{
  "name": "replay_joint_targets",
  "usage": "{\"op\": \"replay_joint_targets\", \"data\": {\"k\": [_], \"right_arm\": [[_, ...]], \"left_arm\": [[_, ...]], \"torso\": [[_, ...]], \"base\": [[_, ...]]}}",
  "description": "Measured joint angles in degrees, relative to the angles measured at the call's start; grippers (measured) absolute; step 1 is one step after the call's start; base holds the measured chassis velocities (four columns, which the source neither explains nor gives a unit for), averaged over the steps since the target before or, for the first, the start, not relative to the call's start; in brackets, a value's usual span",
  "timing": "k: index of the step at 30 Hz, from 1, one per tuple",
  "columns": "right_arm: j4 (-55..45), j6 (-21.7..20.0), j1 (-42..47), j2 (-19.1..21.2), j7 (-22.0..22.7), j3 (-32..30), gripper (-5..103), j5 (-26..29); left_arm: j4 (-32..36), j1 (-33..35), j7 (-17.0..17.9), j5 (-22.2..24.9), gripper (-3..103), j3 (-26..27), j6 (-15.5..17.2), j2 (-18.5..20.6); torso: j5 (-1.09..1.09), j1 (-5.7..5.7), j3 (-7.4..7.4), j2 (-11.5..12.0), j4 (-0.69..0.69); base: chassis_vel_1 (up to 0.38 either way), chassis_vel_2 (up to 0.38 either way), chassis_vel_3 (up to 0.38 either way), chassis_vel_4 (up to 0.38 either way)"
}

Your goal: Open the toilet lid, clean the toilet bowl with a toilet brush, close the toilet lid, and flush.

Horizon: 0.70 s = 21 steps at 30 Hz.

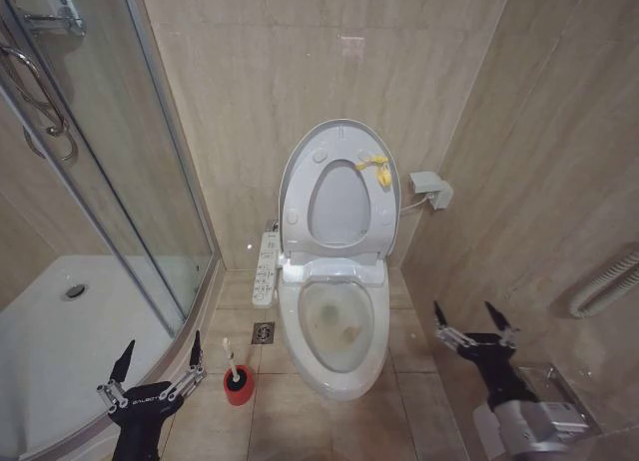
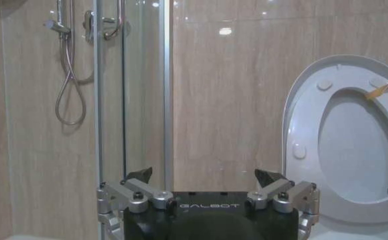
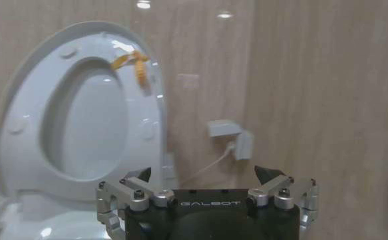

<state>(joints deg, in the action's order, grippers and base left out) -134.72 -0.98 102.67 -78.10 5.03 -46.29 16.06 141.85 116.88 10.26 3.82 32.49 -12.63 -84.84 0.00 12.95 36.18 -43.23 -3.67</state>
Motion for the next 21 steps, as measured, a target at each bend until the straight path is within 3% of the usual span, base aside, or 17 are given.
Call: {"op": "replay_joint_targets", "data": {"k": [6, 21], "right_arm": [[-3.1, -0.6, 1.4, -3.9, -1.4, -1.2, 100, 0.4], [-4.6, 1.4, 4.3, -5.5, -3.9, 5.7, 100, -2.2]], "left_arm": [[0.0, 0.0, 0.0, 0.0, 100, 0.0, 0.0, 0.0], [0.0, 0.0, 0.0, 0.0, 100, 0.0, 0.0, 0.0]], "torso": [[0.0, 0.0, 0.0, 0.0, -0.01], [0.0, 0.0, 0.0, 0.0, -0.01]], "base": [[0.0, 0.0, 0.0, 0.0], [0.0, 0.0, 0.0, 0.0]]}}
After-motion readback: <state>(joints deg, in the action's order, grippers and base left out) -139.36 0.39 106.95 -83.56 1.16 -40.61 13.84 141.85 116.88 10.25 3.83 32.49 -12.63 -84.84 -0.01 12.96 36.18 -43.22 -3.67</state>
